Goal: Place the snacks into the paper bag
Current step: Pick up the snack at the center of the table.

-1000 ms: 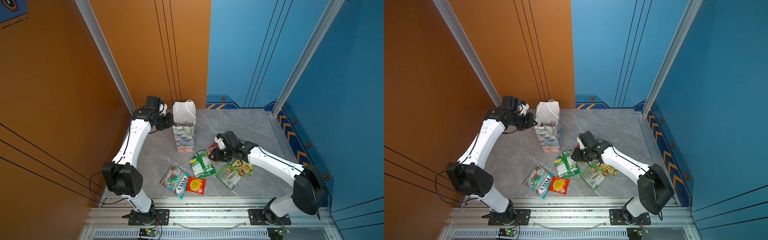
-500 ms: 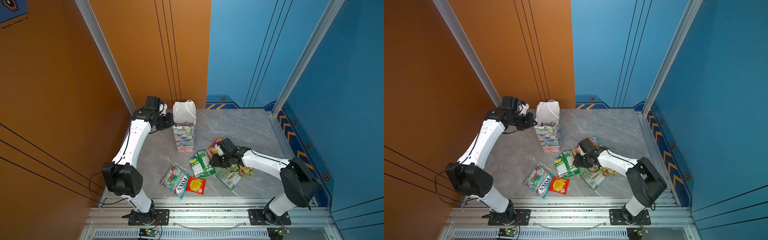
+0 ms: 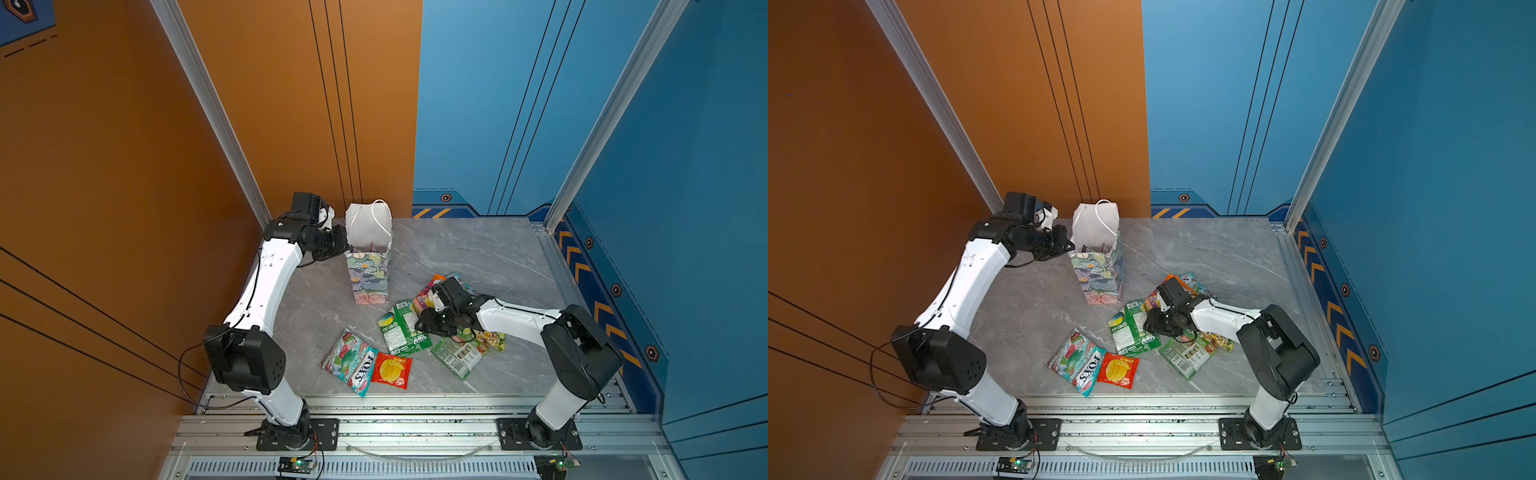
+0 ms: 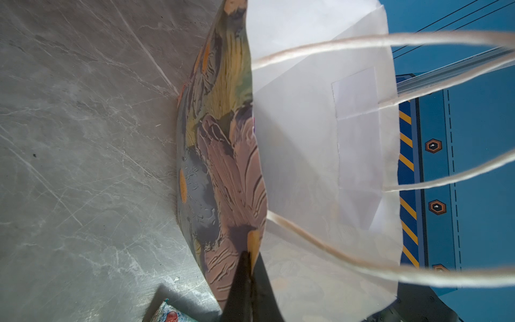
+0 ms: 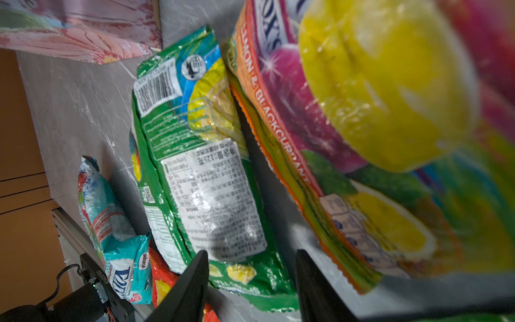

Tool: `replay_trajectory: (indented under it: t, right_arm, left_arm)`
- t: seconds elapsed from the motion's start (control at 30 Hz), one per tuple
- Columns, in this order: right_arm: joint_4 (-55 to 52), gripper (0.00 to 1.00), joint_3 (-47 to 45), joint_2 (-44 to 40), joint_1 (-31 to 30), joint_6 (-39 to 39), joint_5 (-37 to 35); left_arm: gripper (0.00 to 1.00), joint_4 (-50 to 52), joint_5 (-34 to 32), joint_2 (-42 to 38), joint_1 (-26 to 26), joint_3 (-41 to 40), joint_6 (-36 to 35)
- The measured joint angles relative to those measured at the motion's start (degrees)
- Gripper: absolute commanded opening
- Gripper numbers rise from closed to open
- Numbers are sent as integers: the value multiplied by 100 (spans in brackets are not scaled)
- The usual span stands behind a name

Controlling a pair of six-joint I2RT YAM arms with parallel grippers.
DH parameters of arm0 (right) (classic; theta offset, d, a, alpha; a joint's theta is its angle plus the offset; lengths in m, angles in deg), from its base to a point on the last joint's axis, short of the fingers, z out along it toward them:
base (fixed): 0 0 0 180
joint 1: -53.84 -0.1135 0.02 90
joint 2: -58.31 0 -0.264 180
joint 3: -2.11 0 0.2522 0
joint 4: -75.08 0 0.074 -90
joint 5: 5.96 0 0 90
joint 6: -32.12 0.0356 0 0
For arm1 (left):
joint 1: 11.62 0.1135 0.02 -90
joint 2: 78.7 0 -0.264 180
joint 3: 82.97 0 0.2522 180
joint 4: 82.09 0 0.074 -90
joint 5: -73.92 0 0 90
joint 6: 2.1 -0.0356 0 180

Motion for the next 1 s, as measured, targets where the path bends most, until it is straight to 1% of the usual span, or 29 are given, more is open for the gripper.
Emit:
replay_trajectory:
  t: [0.23, 0.33, 0.4, 0.47, 0.57, 0.63, 0.83, 1.0]
  right_arm:
    - [315, 53, -15, 236, 0, 186, 151]
    - [483, 50, -37, 260, 0, 310, 192]
    - [584, 39, -50, 280, 4, 404, 203]
    - [719, 25, -72, 304, 22, 511, 238]
    - [857, 9, -81, 306, 59, 638, 262]
    - [942, 1, -79, 306, 103, 706, 278]
    - [925, 0, 11, 238, 267, 732, 299]
    - [704, 0, 302, -109, 365, 691, 299]
  left_arm:
    - [0, 0, 0, 0, 0, 0, 2]
    - [0, 0, 0, 0, 0, 0, 2]
    - [0, 0, 2, 0, 0, 0, 2]
    - [0, 0, 2, 0, 0, 0, 2]
    - [0, 0, 4, 0, 0, 0, 2]
    - [0, 0, 11, 0, 0, 0, 2]
    - [0, 0, 22, -2, 0, -2, 2]
    - [0, 0, 22, -9, 0, -2, 2]
